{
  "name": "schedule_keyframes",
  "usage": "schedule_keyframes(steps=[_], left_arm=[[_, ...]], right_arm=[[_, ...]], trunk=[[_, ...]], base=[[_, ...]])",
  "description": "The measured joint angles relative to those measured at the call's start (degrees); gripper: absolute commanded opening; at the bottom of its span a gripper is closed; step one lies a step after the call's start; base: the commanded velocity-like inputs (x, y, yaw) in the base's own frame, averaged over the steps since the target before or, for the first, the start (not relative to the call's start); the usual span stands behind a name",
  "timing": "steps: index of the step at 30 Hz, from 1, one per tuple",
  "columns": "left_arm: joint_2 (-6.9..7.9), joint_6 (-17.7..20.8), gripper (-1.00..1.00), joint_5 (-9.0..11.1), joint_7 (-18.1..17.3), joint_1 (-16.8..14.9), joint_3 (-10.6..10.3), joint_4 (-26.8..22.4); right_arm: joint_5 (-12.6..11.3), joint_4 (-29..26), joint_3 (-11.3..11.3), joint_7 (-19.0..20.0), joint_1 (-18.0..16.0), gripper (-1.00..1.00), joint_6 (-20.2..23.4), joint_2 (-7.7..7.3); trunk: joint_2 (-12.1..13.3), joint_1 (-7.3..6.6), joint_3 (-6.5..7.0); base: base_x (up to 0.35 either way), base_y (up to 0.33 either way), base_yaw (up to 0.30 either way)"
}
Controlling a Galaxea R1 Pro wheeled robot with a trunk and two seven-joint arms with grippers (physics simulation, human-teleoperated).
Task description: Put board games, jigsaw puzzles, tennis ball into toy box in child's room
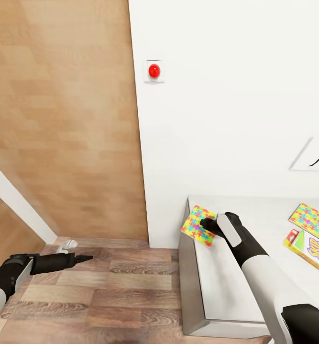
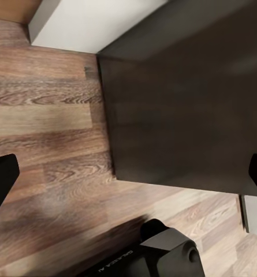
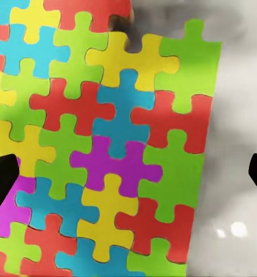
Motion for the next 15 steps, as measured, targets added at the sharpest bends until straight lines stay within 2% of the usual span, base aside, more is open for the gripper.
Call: schedule_keyframes(steps=[15], left_arm=[[-0.01,-0.06,1.0,0.03,0.02,0.0,-0.04,0.0]], right_arm=[[-0.5,0.01,0.01,-0.01,0.03,1.0,-0.08,0.0]], trunk=[[0.0,0.0,0.0]], base=[[0.009,0.033,0.0]])
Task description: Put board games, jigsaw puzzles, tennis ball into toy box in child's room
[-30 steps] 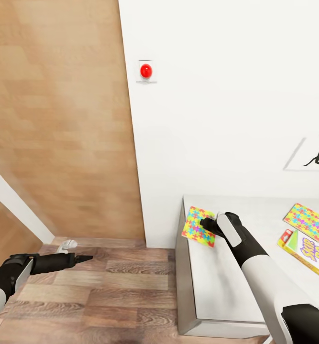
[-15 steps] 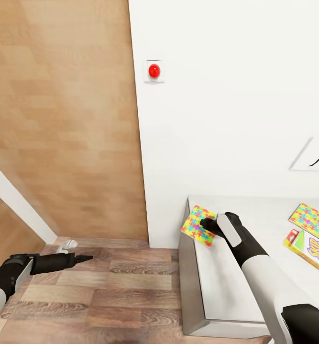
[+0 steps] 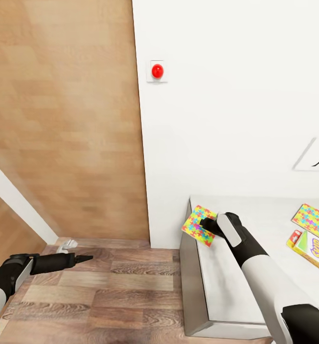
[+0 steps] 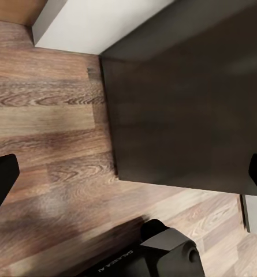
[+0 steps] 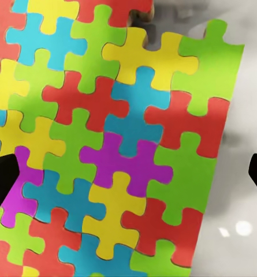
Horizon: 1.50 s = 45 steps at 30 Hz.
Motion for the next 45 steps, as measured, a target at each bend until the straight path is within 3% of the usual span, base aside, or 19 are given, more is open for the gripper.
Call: schedule_keyframes(steps=[7,15,45], left_arm=[[0.01,-0.01,1.0,-0.01,0.0,-0.01,-0.01,0.01],[0.01,-0.01,1.0,0.0,0.0,-0.01,-0.01,0.01],[0.01,-0.08,1.0,0.0,0.0,-0.01,-0.01,0.0]], right_arm=[[-1.8,-0.03,0.02,0.22,0.2,1.0,-0.55,-0.61],[-0.36,0.18,-0.1,0.12,0.27,1.0,-0.34,-0.29],[-0.64,0.43,-0.11,0.09,0.4,1.0,-0.15,-0.49]], trunk=[[0.0,0.0,0.0],[0.0,0.0,0.26],[0.01,0.01,3.01]], base=[[0.0,0.0,0.0],[0.0,0.0,0.0],[0.0,0.0,0.0]])
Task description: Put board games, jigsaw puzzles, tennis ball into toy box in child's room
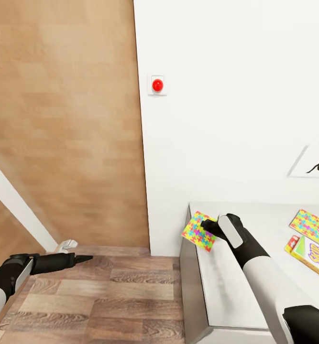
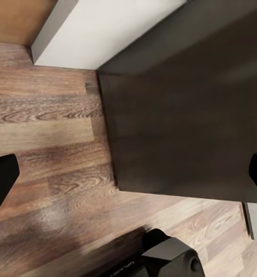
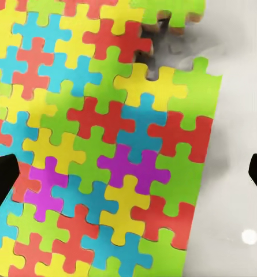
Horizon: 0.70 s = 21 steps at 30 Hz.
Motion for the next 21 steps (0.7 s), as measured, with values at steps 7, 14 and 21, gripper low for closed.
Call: schedule_keyframes(steps=[7,14,21], left_arm=[[0.0,-0.01,1.0,0.0,0.0,0.0,-0.06,0.01],[-0.07,0.0,1.0,0.0,0.02,0.0,0.07,-0.01],[-0.08,0.0,1.0,0.0,0.04,0.0,0.09,0.01]], right_arm=[[-0.07,-10.11,-0.13,-0.4,1.63,1.0,0.89,-0.44],[-0.37,-26.59,-3.36,-0.67,8.68,1.0,9.98,-0.55],[-0.68,-41.65,-9.76,-0.43,19.67,1.0,16.66,-0.6]], trunk=[[0.0,0.0,0.65],[0.0,0.0,1.3],[0.0,0.0,1.95]], base=[[0.0,0.0,0.0],[0.0,0.0,0.0],[0.0,0.0,0.0]])
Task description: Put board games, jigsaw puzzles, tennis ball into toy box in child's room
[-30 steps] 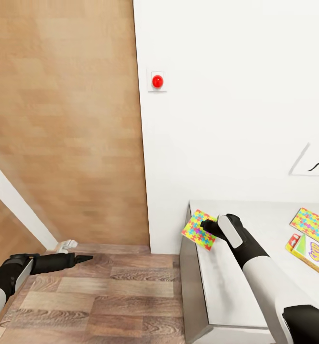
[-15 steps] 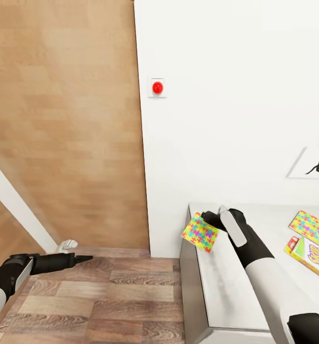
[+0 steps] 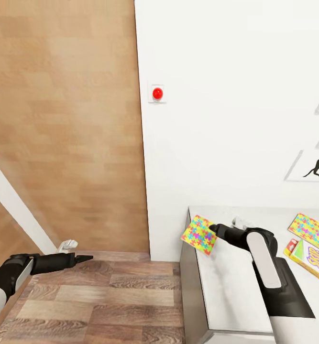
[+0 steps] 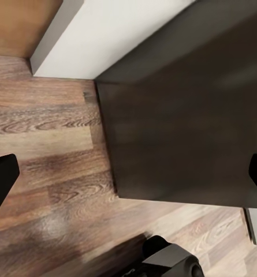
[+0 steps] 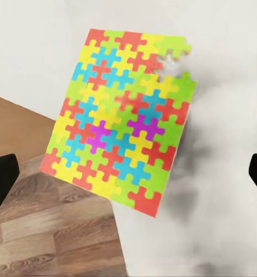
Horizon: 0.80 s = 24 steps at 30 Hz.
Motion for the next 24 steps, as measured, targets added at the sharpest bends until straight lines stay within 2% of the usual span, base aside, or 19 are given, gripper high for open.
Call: schedule_keyframes(steps=[4,5,7,8,10,12,16,19,21,24], left_arm=[[-0.07,-0.07,1.0,0.0,0.03,0.0,0.0,-0.02],[-0.07,-0.08,1.0,0.0,0.02,0.0,0.0,-0.02],[-0.08,-0.08,1.0,0.0,-0.02,0.0,0.0,-0.03],[-0.09,-0.09,1.0,0.0,-0.03,0.0,0.0,-0.02],[-0.09,-0.09,1.0,0.0,-0.04,0.0,0.0,-0.02],[-0.11,-0.09,1.0,0.0,-0.05,0.0,0.0,-0.01],[-0.16,-0.07,1.0,0.06,-0.07,0.0,0.0,-0.02],[-0.13,-0.08,1.0,0.08,-0.2,0.0,0.0,0.02],[-0.11,-0.09,1.0,0.04,-0.18,0.0,0.0,-0.01],[-0.1,-0.09,1.0,0.01,-0.15,0.0,0.0,-0.01]], right_arm=[[-0.78,-4.56,-7.31,2.44,7.7,1.0,3.76,0.09],[-1.13,-4.78,-8.21,3.23,8.71,1.0,4.01,0.13],[-2.05,-5.26,-10.76,7.46,12.46,1.0,4.36,0.2],[-2.37,-5.33,-11.18,8.84,13.43,1.0,4.36,0.2],[-2.91,-5.54,-12.96,15.35,16.19,1.0,4.34,0.12],[-3.17,-5.63,-16.17,23.15,17.51,1.0,4.32,-0.01],[-3.96,-5.65,-20.66,33.23,18.65,1.0,4.24,-0.59],[-4.43,-5.65,-22.46,37.46,19.64,1.0,4.24,-2.21],[-4.49,-5.64,-23.28,40.42,20.59,1.0,4.25,-3.81],[-4.53,-5.64,-23.71,43.16,21.07,1.0,4.26,-4.69]], trunk=[[0.0,0.0,0.37],[0.0,0.0,0.47],[0.0,0.0,0.65],[0.0,0.0,0.75],[0.0,0.0,0.93],[0.0,0.0,1.12],[0.0,0.0,1.49],[0.0,0.0,1.77],[0.0,0.0,1.96],[0.0,0.0,2.24]], base=[[0.0,0.0,0.0],[0.0,0.0,0.0],[0.0,0.0,0.0],[0.0,0.0,0.0],[0.0,0.0,0.0],[0.0,0.0,0.0],[0.0,0.0,0.0],[0.0,0.0,0.0],[0.0,0.0,0.0],[0.0,0.0,0.0]])
